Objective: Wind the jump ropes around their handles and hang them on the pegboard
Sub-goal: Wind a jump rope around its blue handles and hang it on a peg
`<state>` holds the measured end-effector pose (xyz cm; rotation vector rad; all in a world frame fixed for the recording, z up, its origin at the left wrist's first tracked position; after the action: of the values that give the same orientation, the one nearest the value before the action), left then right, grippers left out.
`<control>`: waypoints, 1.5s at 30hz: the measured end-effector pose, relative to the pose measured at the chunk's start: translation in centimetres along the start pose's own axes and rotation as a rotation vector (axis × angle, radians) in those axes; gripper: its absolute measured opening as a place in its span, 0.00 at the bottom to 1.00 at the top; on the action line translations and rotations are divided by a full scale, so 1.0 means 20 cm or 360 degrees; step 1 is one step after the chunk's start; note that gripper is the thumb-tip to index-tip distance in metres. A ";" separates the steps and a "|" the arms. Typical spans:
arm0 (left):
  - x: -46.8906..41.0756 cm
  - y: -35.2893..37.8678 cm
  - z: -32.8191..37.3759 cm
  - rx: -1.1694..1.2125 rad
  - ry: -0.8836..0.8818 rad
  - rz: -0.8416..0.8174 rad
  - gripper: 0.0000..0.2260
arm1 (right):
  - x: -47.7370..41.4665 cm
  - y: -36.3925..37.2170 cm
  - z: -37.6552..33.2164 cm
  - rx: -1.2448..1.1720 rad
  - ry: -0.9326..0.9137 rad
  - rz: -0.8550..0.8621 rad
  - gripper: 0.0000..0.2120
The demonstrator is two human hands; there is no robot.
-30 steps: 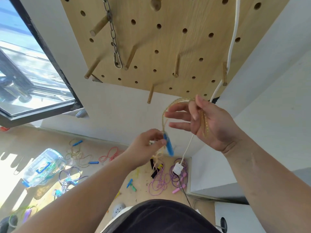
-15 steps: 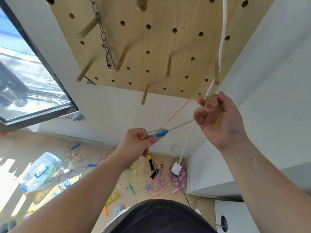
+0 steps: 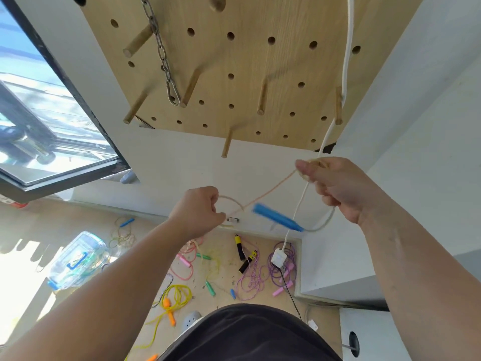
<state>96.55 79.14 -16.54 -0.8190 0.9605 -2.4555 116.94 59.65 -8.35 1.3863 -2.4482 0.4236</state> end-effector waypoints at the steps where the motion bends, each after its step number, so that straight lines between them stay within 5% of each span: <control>1: 0.00 -0.02 -0.04 -0.0031 -0.0062 0.0050 0.17 | 0.01 -0.04 -0.01 -0.0056 -0.0014 0.0067 0.31; 4: 0.01 -0.06 -0.15 0.0116 -0.0179 0.0164 0.19 | 0.04 -0.18 -0.02 -0.0042 -0.0026 0.0244 0.29; 10: 0.09 -0.16 -0.03 0.0644 0.0061 0.0434 0.23 | 0.01 -0.25 0.19 0.1212 0.0282 0.0414 0.27; 13: 0.15 -0.23 0.15 0.0562 0.0309 0.0282 0.22 | -0.03 -0.17 0.30 0.1677 0.0540 0.0149 0.37; 15: 0.18 -0.25 0.27 0.0422 0.0457 0.0013 0.20 | -0.06 -0.05 0.31 0.1519 0.0329 -0.0125 0.52; 16: 0.19 -0.25 0.34 0.0402 0.0524 -0.0137 0.19 | -0.07 0.05 0.28 0.1238 0.0154 -0.0308 0.52; 19: 0.20 -0.25 0.47 0.0481 0.0639 -0.0454 0.15 | -0.05 0.34 0.14 0.0535 -0.0318 -0.0688 0.37; 22: 0.17 -0.28 0.52 0.0164 0.0565 -0.0155 0.14 | -0.06 0.40 0.06 0.0410 -0.0536 -0.0404 0.06; 26: 0.15 -0.36 0.43 -0.0534 0.0318 0.0365 0.08 | -0.10 0.27 0.08 0.0914 -0.0624 0.0005 0.05; 28: 0.14 -0.40 0.35 -0.0560 0.0241 0.0618 0.06 | -0.13 0.20 0.13 0.1267 -0.0594 0.0187 0.05; 30: 0.12 -0.43 0.27 -0.0031 0.0188 0.0736 0.09 | -0.16 0.13 0.19 0.1256 -0.0515 0.0328 0.05; 33: 0.11 -0.46 0.14 0.1548 -0.0096 0.0556 0.18 | -0.20 0.02 0.30 0.0828 -0.0285 0.0415 0.06; 34: 0.12 -0.46 0.10 0.1804 -0.0182 0.0479 0.21 | -0.21 -0.02 0.34 0.0644 -0.0183 0.0439 0.07; 36: 0.11 -0.47 0.03 0.1567 -0.0242 0.0403 0.25 | -0.20 -0.09 0.42 0.0477 0.0004 0.0508 0.11; 40: 0.10 -0.50 -0.09 -0.0116 -0.0213 0.0556 0.21 | -0.15 -0.18 0.48 0.0527 0.0123 0.0645 0.26; 42: 0.10 -0.46 -0.09 -0.0160 -0.0193 0.0544 0.21 | -0.16 -0.17 0.46 0.0498 0.0114 0.0616 0.23; 45: 0.09 -0.39 -0.03 0.0333 -0.0194 0.0508 0.27 | -0.19 -0.09 0.39 0.0505 0.0019 0.0564 0.24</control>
<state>93.78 83.77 -10.69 -0.6769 0.7139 -2.1600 119.61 58.63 -16.79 1.0412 -2.7080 0.9326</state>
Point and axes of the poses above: each hand's wrist, its own x-axis away from the middle knuckle, its own y-axis out of the palm, z = x × y, the point moved 3 cm from there along -x, towards the middle knuckle, and after that the axes turned 11 degrees about -z, right-handed, at the moved point
